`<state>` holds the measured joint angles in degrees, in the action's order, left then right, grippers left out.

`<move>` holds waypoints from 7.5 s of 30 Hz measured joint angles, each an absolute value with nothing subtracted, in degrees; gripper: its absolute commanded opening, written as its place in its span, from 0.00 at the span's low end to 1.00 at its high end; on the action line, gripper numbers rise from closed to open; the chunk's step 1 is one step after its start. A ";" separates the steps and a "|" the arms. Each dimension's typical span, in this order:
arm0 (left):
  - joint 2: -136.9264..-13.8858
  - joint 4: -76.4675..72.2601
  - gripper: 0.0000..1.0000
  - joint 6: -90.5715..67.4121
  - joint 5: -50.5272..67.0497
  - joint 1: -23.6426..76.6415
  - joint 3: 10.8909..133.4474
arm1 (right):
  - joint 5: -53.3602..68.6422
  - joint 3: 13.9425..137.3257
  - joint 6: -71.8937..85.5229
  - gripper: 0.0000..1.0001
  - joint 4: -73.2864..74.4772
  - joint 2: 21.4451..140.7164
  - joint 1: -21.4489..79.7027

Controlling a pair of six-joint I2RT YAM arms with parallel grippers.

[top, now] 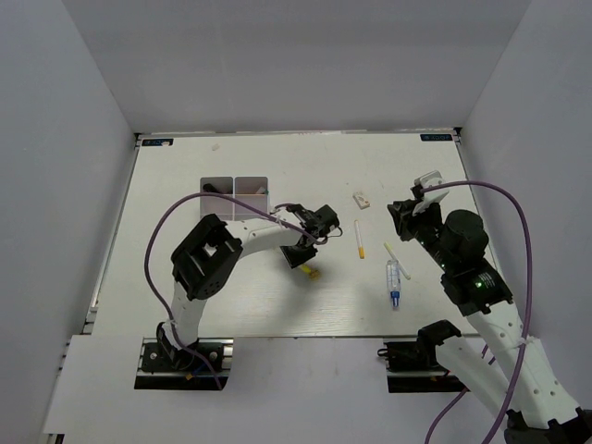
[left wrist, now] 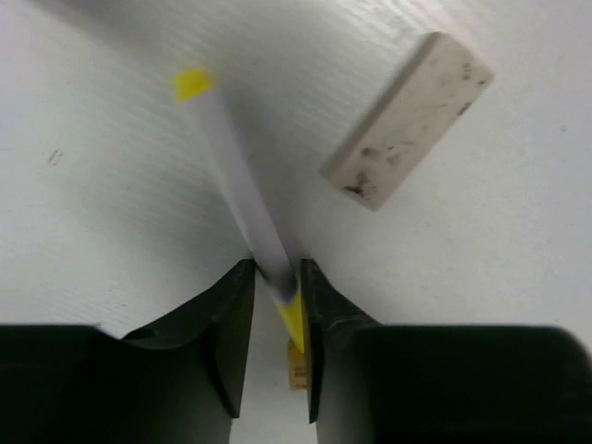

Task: Sort the stationery into containers
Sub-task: Pick up the pen from the center of the board, then place the pen in the storage box, then pick up the pen from the center of the board, then place the pen in the storage box.

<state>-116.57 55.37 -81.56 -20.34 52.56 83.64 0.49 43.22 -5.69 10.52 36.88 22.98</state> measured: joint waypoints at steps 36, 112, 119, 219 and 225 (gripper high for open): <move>-55.77 -1.76 0.02 -18.26 -29.39 57.12 40.97 | 4.71 42.09 -4.80 0.25 9.98 37.08 23.00; -66.48 -1.72 0.98 -31.33 -31.75 29.85 49.08 | 8.16 43.57 -6.57 0.44 10.87 49.87 23.70; -56.99 12.75 1.00 -29.28 -11.49 29.95 54.39 | 10.02 54.22 -6.63 0.49 16.86 69.28 23.68; -8.01 14.33 1.00 -16.53 4.49 20.27 34.54 | 42.09 133.95 -25.43 0.00 7.90 139.22 50.04; -7.75 14.35 1.00 -16.53 5.10 19.68 34.28 | 40.86 134.61 -24.45 0.00 5.91 142.28 50.83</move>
<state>-7.75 14.35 -16.53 5.10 19.68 34.28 40.86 134.61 -24.45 5.91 142.28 50.83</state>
